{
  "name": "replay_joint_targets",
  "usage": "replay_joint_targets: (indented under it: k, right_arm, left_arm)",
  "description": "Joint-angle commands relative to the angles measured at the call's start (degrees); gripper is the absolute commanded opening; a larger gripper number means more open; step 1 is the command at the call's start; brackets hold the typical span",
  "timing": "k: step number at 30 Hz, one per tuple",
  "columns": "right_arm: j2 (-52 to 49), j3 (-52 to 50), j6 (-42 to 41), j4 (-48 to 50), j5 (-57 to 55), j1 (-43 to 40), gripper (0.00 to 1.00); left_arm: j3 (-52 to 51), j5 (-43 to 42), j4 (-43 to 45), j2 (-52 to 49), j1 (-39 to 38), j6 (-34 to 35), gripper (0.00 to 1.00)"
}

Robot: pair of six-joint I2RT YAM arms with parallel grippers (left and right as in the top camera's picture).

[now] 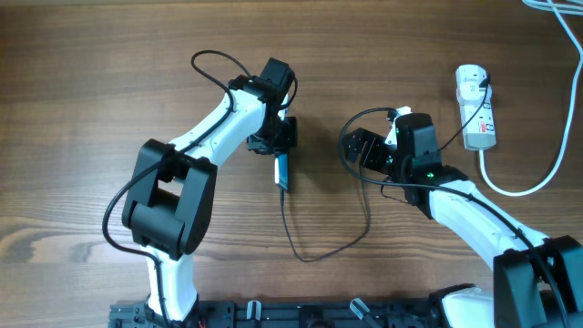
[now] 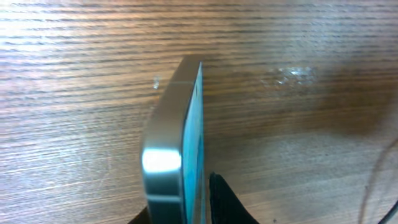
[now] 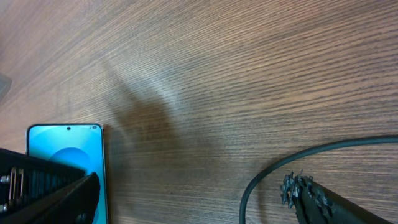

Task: Plug charger to phone and switch on socket
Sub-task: 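Lower the phone with the left gripper and lay it flat on the table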

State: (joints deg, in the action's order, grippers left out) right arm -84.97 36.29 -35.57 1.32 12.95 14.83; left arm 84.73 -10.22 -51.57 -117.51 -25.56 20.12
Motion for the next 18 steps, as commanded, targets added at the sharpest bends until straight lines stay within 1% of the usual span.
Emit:
replay_joint_targets:
  k: [1,2,8,18]
  right_arm:
    - [0.04,1.09,-0.59,0.33,-1.38,-0.07,1.0]
    - [0.04,1.09,-0.57,0.31,-1.38,-0.07,1.0]
    - [0.04,1.09,-0.57,0.31,-1.38,-0.07,1.0]
    - [0.04,1.09,-0.57,0.33,-1.38,-0.07,1.0]
  left_arm:
    - [-0.33,1.53,0.13,0.13,-0.07,0.09,0.21]
    - [-0.33,1.53,0.13,0.13,-0.07,0.09,0.24]
    - [-0.33,1.53,0.11,0.13,-0.07,0.09,0.33]
    - [-0.33,1.53,0.13,0.13,-0.07,0.09,0.33]
